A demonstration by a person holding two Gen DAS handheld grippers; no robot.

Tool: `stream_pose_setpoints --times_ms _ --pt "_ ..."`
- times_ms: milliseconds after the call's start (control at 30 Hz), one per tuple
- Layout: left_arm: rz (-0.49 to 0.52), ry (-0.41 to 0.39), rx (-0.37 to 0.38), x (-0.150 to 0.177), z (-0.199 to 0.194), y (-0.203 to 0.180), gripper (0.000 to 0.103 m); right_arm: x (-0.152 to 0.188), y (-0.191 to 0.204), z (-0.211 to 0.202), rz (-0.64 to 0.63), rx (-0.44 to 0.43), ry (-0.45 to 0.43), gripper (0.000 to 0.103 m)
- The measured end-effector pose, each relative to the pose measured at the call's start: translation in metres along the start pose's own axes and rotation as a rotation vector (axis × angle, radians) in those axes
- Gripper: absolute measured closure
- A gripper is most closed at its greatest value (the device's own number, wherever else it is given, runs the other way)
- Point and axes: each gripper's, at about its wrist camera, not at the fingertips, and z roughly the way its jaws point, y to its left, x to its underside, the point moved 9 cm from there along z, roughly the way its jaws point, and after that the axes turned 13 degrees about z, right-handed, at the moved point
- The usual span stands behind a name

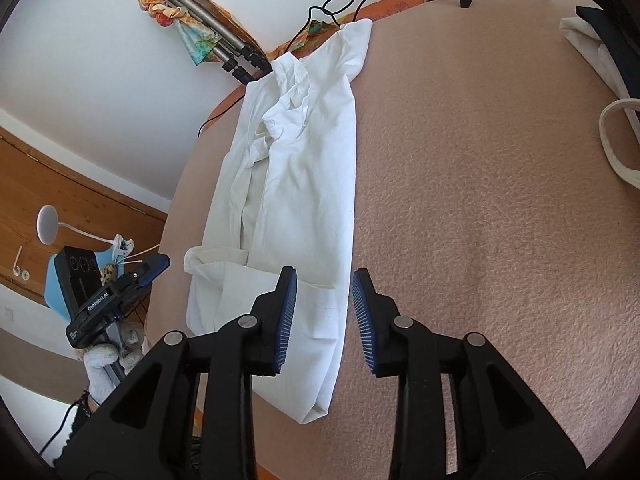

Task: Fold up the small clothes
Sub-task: 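Open both tools to release the folded hem onto the shirt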

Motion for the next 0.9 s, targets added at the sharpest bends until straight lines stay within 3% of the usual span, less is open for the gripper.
stream_pose_setpoints --times_ms 300,500,667,900 --pt "0.111 0.094 -0.013 0.023 0.017 -0.020 0.079 0.009 -0.004 0.017 -0.044 0.066 0.031 0.071" --pt "0.166 0.102 -0.092 0.020 0.029 -0.016 0.079 0.011 0.003 0.021 -0.106 0.123 0.010 0.071" --pt "0.253 0.099 -0.098 0.013 0.039 -0.028 0.079 0.012 0.014 0.015 -0.190 0.166 -0.038 0.071" --pt "0.328 0.143 -0.149 0.015 0.058 -0.031 0.079 0.023 0.021 0.021 -0.268 0.191 -0.025 0.071"
